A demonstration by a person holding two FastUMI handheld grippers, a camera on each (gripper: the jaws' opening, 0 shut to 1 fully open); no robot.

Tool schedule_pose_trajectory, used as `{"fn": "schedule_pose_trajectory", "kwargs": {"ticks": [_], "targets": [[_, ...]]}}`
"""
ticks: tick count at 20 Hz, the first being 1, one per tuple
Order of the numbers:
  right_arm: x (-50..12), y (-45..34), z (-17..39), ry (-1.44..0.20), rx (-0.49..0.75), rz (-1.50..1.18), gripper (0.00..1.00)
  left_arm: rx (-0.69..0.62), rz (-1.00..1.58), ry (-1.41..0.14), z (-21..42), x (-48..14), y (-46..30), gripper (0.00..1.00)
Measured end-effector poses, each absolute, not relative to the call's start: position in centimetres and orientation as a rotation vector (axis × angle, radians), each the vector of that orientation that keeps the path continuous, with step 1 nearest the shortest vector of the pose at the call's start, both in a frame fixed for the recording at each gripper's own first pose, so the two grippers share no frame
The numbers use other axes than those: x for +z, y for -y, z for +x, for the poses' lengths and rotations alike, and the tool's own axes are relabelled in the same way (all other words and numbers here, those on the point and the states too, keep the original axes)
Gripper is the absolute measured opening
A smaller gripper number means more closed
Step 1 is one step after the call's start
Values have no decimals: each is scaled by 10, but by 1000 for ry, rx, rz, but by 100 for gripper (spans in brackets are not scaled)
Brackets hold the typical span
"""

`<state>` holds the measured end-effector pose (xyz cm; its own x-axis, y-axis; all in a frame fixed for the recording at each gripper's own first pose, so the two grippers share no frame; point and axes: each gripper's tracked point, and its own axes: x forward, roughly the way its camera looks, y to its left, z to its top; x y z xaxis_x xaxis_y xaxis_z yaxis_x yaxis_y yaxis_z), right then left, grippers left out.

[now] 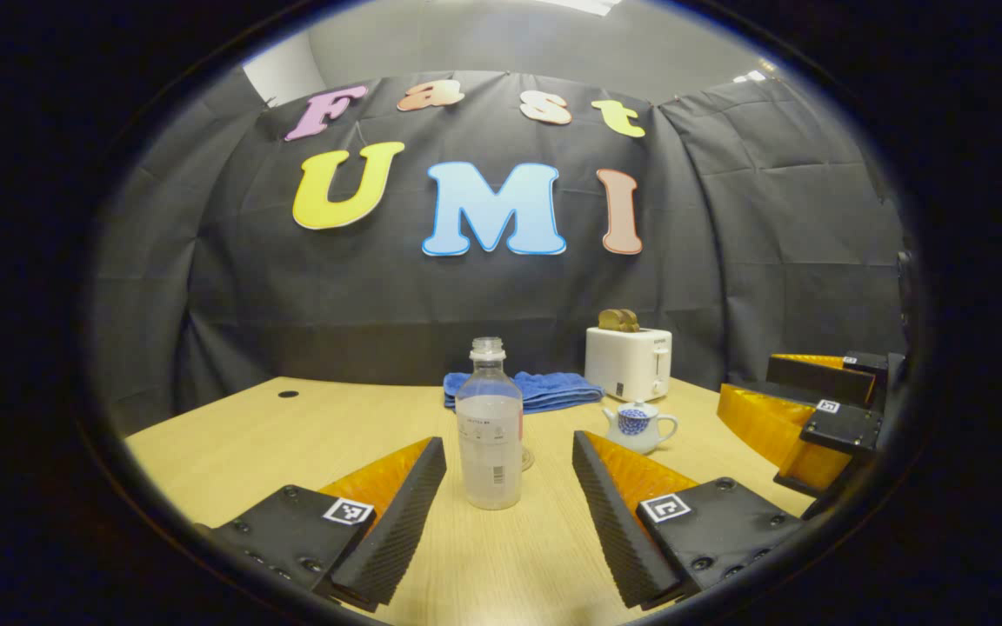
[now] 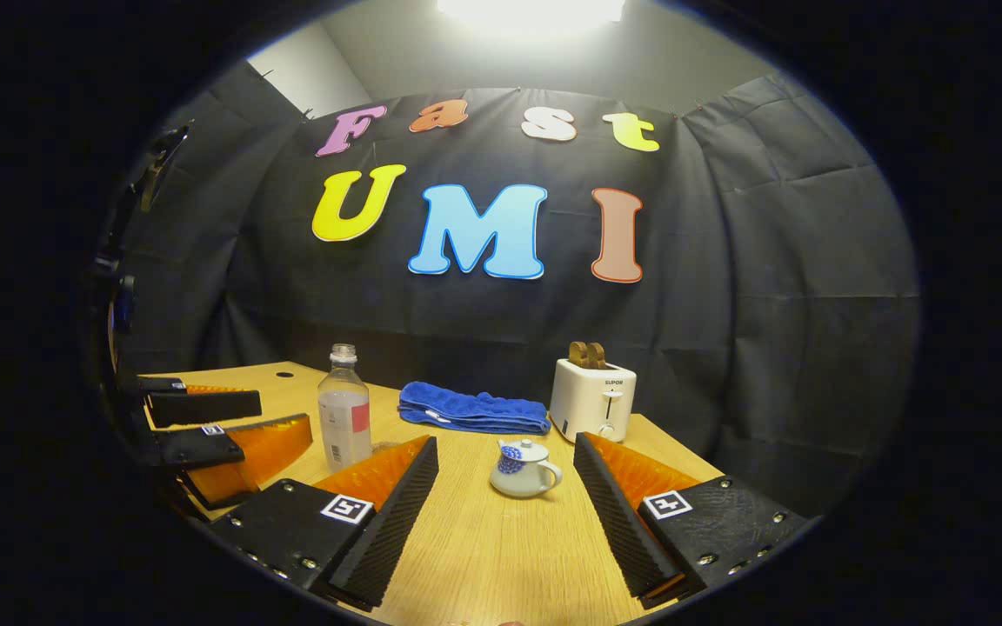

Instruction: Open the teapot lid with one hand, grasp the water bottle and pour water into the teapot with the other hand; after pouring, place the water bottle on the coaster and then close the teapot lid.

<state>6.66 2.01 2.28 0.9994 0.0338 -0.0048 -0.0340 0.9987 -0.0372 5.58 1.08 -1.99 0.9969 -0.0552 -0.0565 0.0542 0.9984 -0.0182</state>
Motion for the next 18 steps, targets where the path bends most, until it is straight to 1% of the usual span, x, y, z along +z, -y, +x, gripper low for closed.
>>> {"fn": "schedule_pose_trajectory", "kwargs": {"ticks": [4, 10, 15, 18], "targets": [[29, -23, 99, -2, 39, -14, 97, -51, -15, -83, 82, -28, -19, 100], [16, -23, 154, -76, 47, 46, 97, -59, 5, -129, 111, -44, -24, 100], [1, -12, 199, -114, -1, 7, 97, -92, 21, -150, 132, -48, -14, 100], [-13, -5, 224, -147, -35, 24, 97, -91, 28, -143, 143, -48, -15, 100]]}}
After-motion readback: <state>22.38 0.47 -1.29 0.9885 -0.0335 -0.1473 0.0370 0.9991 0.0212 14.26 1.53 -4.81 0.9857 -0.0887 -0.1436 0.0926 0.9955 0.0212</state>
